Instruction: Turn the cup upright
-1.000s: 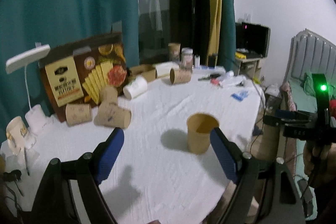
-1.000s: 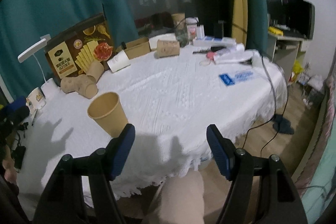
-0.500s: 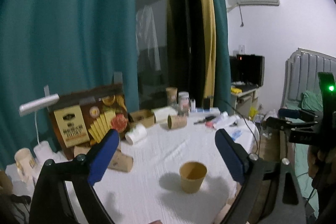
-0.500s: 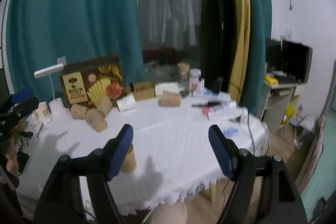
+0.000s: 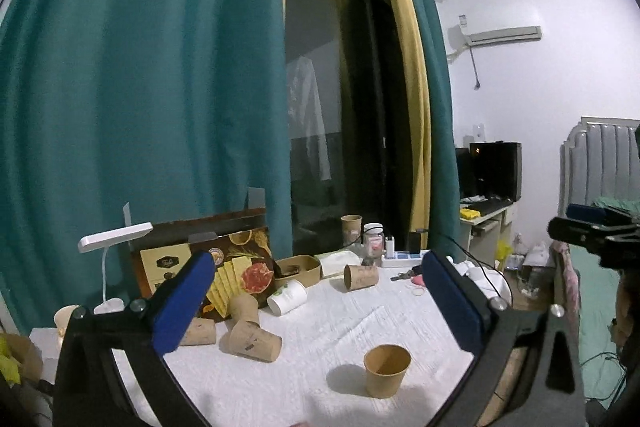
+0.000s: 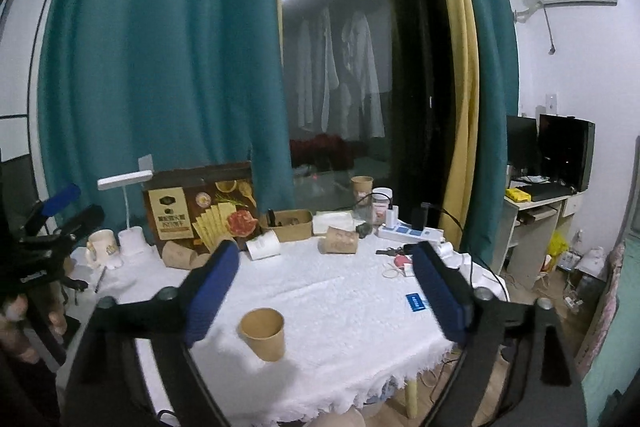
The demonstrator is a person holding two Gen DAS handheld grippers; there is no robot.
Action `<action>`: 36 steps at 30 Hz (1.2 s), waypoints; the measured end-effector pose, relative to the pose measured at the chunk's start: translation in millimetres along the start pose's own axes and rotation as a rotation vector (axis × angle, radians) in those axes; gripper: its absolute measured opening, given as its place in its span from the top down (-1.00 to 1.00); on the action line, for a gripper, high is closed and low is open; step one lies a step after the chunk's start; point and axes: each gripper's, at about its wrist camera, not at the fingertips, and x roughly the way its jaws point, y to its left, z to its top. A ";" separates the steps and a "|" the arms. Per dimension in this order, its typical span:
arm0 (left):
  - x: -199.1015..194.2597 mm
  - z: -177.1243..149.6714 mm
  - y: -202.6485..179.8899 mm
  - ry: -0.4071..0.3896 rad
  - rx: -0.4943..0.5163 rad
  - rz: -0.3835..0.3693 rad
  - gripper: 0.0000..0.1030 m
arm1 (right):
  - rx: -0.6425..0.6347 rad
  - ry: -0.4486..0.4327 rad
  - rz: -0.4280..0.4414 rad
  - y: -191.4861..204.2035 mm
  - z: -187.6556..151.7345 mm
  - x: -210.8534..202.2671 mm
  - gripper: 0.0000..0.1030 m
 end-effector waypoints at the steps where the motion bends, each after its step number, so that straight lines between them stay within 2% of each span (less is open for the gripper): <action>1: -0.6 -2.2 1.7 0.005 -0.004 0.002 -1.00 | 0.006 -0.001 0.002 0.1 -1.3 -0.8 -0.86; 11: 4.5 -21.2 16.6 0.081 -0.039 -0.001 -1.00 | 0.055 0.084 0.007 1.6 -25.0 23.8 -0.87; 36: 3.8 -23.2 10.4 0.090 -0.033 -0.019 -1.00 | 0.043 0.117 0.027 4.1 -32.8 35.8 -0.87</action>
